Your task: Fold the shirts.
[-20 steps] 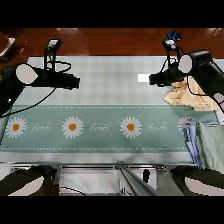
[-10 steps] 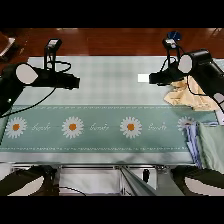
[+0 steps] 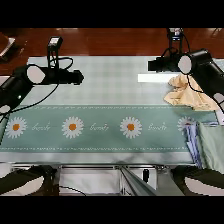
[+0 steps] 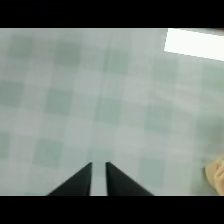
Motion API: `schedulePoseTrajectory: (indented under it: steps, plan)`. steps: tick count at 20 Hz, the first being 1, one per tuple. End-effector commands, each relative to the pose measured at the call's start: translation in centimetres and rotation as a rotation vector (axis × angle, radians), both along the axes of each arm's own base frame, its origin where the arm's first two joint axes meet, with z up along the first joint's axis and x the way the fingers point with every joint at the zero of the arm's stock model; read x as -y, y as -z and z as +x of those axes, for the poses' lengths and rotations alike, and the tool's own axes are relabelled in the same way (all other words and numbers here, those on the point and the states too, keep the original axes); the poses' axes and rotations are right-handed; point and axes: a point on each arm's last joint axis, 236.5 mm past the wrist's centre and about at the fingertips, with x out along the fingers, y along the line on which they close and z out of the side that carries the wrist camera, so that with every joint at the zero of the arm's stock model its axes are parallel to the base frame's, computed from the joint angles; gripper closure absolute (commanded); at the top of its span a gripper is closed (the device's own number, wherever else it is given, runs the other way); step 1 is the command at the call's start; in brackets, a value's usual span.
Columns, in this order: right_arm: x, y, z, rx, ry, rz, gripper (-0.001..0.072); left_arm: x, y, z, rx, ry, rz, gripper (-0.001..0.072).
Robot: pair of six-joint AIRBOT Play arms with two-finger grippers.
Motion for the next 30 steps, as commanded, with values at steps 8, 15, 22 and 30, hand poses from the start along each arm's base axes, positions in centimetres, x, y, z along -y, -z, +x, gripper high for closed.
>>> schedulePoseTrajectory:
  steps: [8, 15, 22, 30]
  plan:
    - [27.1, 4.0, -2.4, -0.110, 0.741, 0.109, 0.0294, -0.1, 3.2, 1.6, -0.019, -0.023, 0.010, 0.0205]
    - [31.1, 13.6, -4.7, -0.337, 0.767, 0.182, 0.0295, -0.1, 3.7, 1.4, -0.035, -0.021, 0.014, 0.0205]
    - [30.7, 19.0, -7.2, -0.518, 0.768, 0.177, 0.0314, 0.0, 3.8, 1.4, -0.043, -0.023, 0.010, 0.0205]
    - [24.1, 5.2, -0.6, -0.210, 0.419, 0.372, 0.0693, -6.3, 1.0, -3.0, -0.253, -0.043, 0.034, 0.0205]
